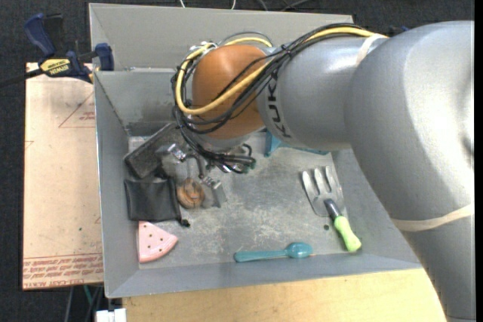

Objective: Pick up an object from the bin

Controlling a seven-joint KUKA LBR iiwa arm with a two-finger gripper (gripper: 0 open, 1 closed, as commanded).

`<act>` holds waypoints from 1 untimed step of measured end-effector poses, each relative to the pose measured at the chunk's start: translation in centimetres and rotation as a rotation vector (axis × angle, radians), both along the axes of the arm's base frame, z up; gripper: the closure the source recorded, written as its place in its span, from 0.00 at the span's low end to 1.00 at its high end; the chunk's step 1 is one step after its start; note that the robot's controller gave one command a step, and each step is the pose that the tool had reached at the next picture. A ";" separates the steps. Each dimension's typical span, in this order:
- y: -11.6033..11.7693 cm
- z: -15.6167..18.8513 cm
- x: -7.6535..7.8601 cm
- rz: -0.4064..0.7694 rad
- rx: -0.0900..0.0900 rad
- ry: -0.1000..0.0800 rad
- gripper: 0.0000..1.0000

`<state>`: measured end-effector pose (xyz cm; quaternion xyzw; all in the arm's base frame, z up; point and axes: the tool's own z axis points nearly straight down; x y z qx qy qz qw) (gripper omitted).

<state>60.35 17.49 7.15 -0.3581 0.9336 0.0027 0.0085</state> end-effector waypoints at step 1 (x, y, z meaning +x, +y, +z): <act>0.7 0.0 -1.3 0.059 0.004 -0.002 1.00</act>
Offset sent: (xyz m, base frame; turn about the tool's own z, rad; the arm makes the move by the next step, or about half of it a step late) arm 0.0000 0.0000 0.0000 0.0000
